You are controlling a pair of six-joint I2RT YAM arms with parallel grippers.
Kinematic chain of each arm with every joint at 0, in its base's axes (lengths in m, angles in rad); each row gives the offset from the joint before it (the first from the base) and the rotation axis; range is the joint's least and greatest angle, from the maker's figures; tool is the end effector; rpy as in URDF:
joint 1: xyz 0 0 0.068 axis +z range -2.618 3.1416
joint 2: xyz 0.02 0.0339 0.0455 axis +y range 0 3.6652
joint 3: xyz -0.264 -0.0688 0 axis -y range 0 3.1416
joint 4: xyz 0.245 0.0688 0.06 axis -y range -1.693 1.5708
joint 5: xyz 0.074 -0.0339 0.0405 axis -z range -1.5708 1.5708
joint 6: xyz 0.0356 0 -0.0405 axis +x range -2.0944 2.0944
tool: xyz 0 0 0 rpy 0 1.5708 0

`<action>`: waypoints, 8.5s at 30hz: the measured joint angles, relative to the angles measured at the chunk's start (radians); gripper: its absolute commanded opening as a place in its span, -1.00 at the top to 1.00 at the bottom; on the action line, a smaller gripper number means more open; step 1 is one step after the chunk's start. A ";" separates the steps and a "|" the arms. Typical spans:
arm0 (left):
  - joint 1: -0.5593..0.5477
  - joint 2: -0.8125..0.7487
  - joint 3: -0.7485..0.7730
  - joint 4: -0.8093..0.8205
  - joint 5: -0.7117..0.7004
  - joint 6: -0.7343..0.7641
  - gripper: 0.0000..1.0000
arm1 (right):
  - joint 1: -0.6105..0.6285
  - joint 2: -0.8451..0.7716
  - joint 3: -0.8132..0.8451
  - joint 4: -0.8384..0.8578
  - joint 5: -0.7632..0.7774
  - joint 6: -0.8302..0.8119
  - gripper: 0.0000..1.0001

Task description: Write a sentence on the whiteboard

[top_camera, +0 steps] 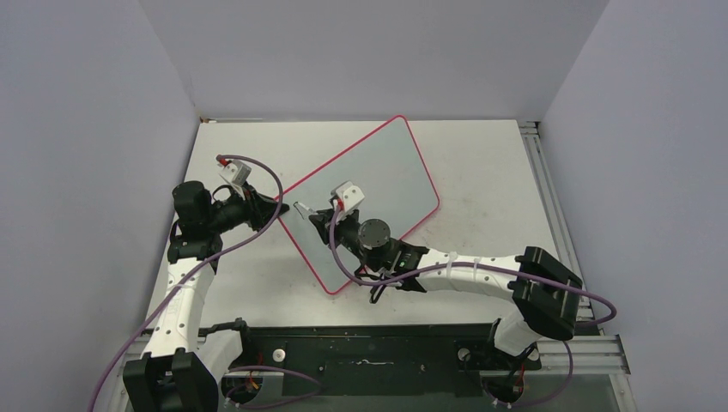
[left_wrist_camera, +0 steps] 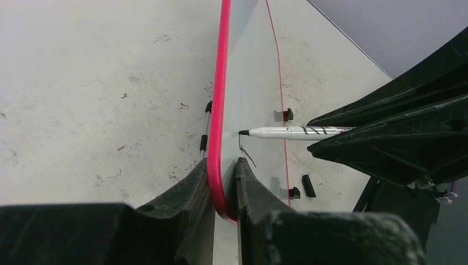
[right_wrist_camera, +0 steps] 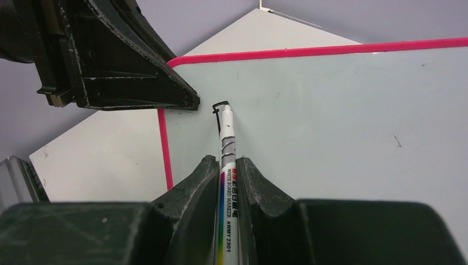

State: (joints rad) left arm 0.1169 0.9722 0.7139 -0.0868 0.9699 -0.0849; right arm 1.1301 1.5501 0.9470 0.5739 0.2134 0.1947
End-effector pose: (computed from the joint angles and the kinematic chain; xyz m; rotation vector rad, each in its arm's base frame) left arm 0.2140 -0.0044 0.2952 0.4658 1.7949 -0.8966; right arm 0.1600 0.3216 0.2847 -0.5936 1.5578 0.8504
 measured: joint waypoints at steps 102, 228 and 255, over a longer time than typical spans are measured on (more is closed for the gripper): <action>0.000 0.012 0.013 -0.031 -0.006 0.017 1.00 | -0.084 -0.096 -0.049 -0.163 -0.072 -0.023 0.89; -0.005 0.012 0.017 -0.051 -0.023 0.042 1.00 | -0.095 -0.087 -0.046 -0.188 0.031 0.045 0.89; -0.005 0.011 0.018 -0.054 -0.024 0.044 1.00 | -0.095 -0.025 -0.061 -0.202 0.006 0.052 0.89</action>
State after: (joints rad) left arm 0.1120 0.9836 0.7319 -0.1410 0.9455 -0.0406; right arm 1.0348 1.5249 0.8860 0.3717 0.2195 0.2470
